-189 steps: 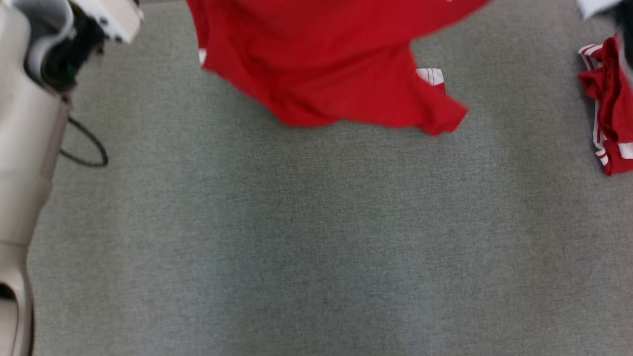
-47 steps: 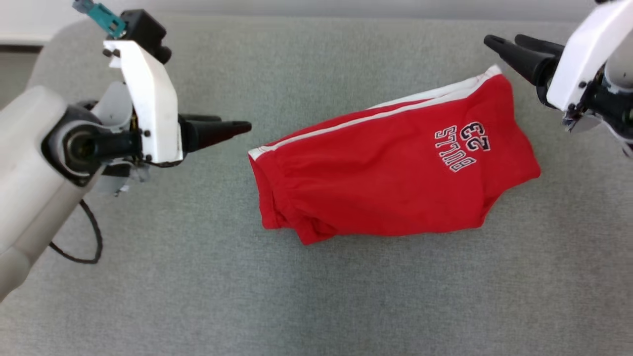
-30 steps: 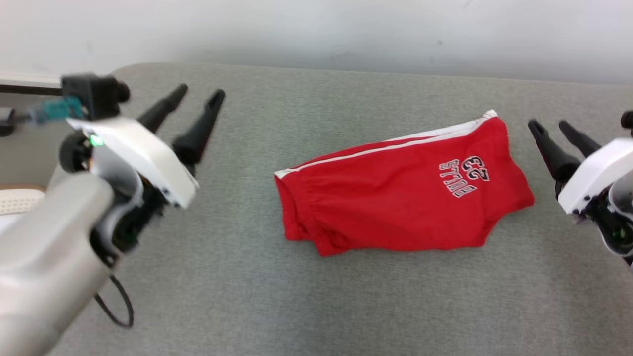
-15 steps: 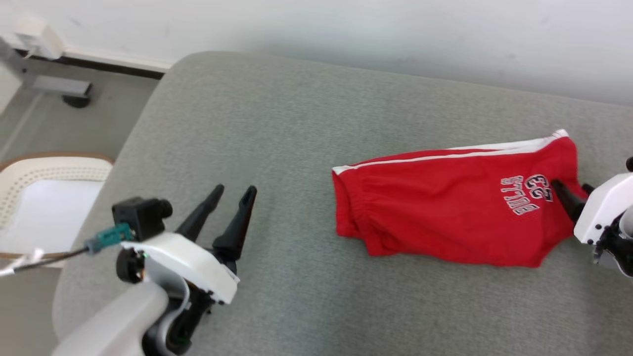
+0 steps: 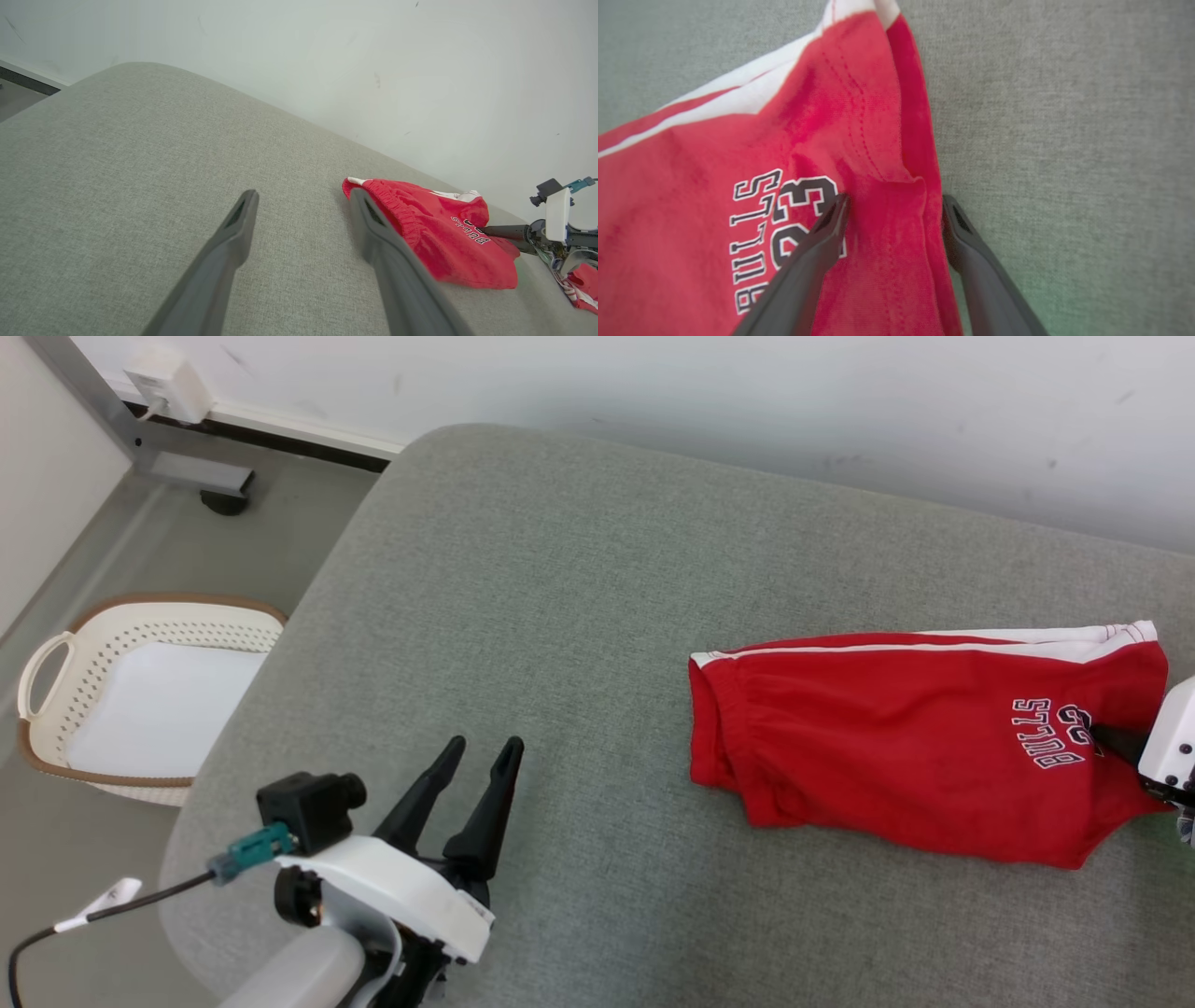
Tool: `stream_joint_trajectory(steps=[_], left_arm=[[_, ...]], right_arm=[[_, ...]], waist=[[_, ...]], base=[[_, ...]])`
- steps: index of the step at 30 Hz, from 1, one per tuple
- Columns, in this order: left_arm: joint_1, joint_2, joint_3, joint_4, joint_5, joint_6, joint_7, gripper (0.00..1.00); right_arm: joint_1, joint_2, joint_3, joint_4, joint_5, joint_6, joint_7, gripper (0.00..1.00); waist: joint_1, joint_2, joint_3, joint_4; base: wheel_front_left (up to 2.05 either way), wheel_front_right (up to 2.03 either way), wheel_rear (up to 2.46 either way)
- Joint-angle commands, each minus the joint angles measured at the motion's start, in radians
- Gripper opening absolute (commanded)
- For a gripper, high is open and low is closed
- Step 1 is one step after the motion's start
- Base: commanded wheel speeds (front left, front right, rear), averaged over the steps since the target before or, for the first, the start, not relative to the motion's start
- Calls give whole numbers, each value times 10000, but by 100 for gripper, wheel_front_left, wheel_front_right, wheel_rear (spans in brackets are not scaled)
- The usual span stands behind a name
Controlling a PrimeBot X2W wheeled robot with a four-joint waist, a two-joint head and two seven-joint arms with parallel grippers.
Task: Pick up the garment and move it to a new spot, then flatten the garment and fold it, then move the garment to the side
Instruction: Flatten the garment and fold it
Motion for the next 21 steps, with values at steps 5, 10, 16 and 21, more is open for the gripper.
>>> stream_joint_trajectory(steps=[5,10,16,21], left_arm=[[362,-344,239,242,345,-207,-11,100],[495,-588,321,474,577,-401,-12,100],[777,-797,782,462,897,-442,-12,100],[1095,-795,1341,340,1985,-190,-11,100]], right_arm=[[296,811,190,-40,-177,44,500,0],[82,634,143,45,-282,31,126,0],[174,419,65,161,-359,16,-378,0],[401,380,-50,-6,-353,16,-1150,0]], waist=[[2,0,-128,88],[2,0,-369,130],[2,0,-747,-59],[2,0,-1053,-541]], base=[[0,0,0],[0,0,0],[0,0,0],[0,0,0]])
